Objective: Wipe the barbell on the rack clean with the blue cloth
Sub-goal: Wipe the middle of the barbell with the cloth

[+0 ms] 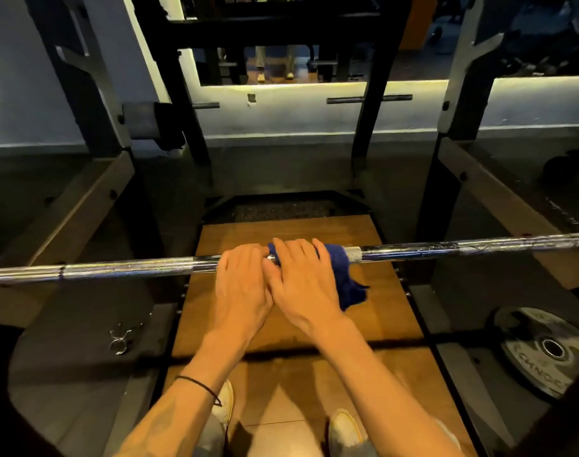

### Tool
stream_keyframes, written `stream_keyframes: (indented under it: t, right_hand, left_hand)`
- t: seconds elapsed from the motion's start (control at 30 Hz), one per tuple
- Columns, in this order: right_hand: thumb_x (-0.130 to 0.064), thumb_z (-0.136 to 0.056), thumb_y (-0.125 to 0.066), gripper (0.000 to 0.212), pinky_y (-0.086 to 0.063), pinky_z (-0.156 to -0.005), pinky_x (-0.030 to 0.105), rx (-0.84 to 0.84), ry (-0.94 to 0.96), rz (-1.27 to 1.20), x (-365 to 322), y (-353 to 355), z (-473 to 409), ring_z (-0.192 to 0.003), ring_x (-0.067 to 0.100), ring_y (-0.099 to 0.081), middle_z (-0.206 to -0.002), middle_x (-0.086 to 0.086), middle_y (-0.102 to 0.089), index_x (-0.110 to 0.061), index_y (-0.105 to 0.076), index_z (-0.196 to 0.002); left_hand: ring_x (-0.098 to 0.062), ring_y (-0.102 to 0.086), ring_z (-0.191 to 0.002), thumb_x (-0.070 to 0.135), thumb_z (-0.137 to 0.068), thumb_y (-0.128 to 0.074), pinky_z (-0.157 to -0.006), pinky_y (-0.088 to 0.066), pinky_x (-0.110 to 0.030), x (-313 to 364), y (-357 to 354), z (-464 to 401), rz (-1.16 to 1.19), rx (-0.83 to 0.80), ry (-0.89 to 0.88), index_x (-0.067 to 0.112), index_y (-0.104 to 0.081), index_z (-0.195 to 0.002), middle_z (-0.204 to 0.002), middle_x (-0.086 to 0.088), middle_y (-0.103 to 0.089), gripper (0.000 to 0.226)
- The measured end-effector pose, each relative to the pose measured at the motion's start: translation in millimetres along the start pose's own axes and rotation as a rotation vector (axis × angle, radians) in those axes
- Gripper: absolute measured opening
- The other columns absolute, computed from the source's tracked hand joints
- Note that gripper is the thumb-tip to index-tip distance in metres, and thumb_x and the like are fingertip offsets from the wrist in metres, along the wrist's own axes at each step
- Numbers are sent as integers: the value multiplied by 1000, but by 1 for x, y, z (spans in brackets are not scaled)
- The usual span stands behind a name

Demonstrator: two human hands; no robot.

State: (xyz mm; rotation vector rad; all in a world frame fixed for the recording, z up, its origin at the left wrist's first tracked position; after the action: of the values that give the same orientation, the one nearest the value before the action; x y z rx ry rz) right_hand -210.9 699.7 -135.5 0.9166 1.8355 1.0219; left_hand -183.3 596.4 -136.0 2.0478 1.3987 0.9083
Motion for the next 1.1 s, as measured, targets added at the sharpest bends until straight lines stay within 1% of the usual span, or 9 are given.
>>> stream_keyframes:
  t: [0.1, 0.17, 0.23, 0.37, 0.5, 0.73, 0.87, 1.0, 1.1]
  right_hand:
    - [-50, -103, -30, 55, -32, -116, 40, 11, 67, 5, 4, 3, 4, -118, 16, -55, -124, -4, -64, -18, -56, -140]
    - [-47, -104, -36, 52, -36, -111, 39, 39, 94, 35, 23, 9, 8, -115, 19, -55, -121, -2, -64, -15, -56, -140]
    - [-43, -103, -38, 49, -37, -106, 40, 95, 52, 73, 54, 19, 11, -109, 23, -57, -115, 0, -64, -13, -59, -135]
    - [-43, -103, -35, 51, -32, -113, 44, 160, -109, 127, 107, 35, 21, -115, 25, -55, -119, 2, -64, -12, -60, -134]
    - [-47, -100, -30, 59, -24, -121, 49, 169, -196, 87, 93, 26, 22, -132, 28, -48, -133, 7, -61, -10, -56, -138]
    - [-44, -104, -22, 61, -14, -126, 41, 6, 27, -15, -8, -11, 7, -148, 19, -33, -157, 2, -44, -16, -39, -155]
    - [-45, -106, -27, 58, -24, -123, 43, 8, 82, 123, 30, 4, 13, -144, 23, -39, -154, 5, -47, -17, -40, -155]
    - [-47, -104, -22, 64, -19, -122, 46, 88, -119, 175, 101, 25, 20, -142, 28, -42, -150, 9, -52, -11, -48, -150]
    - [-50, -101, -24, 66, -13, -124, 45, 131, -225, 124, 106, 27, 22, -143, 27, -41, -148, 9, -53, -10, -50, -147]
  left_hand:
    - [-17, -49, -73, 37, -86, -68, -71, -36, -34, -12, 0, -17, -117, -165, -58, 23, -49, -93, -84, 5, -52, 24]
    - [-14, -47, -67, 62, -87, -57, -67, -37, -36, -17, -4, -29, -191, -260, -74, 26, -45, -88, -78, 10, -49, 38]
    - [-11, -47, -63, 75, -86, -43, -67, -37, -37, -20, -6, -35, -142, -306, -55, 28, -44, -87, -73, 14, -48, 48]
    - [-2, -40, -56, 71, -91, -42, -63, -31, -30, -21, -11, -32, -55, -361, -27, 32, -44, -91, -65, 17, -43, 39]
    - [-5, -48, -66, 70, -94, -35, -64, -34, -28, -19, -17, -32, -118, -375, -63, 33, -54, -89, -76, 16, -53, 42]
    - [-6, -41, -60, 53, -95, -44, -64, -31, -29, -20, -15, -30, -91, -378, -55, 31, -43, -79, -70, 15, -43, 27]
    - [-9, -52, -71, 61, -96, -39, -66, -37, -31, -25, -18, -28, -79, -402, -106, 30, -56, -96, -82, 15, -53, 35]
    - [-13, -57, -75, 67, -93, -31, -68, -44, -35, -26, -20, -29, -104, -398, -95, 29, -61, -101, -86, 11, -61, 49]
    - [-11, -55, -75, 65, -92, -34, -70, -45, -34, -24, -19, -28, -111, -398, -72, 30, -61, -103, -87, 12, -61, 45]
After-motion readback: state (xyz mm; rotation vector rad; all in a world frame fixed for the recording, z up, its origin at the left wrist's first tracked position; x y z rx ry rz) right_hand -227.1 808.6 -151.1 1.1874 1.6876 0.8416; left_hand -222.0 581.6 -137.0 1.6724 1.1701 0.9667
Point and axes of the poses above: each hand's wrist, its own z-axis away from the middle knuckle, its own y-axis out of the back of the hand, x = y × z, the point moved 7 cm from there along -z, towards the middle knuckle
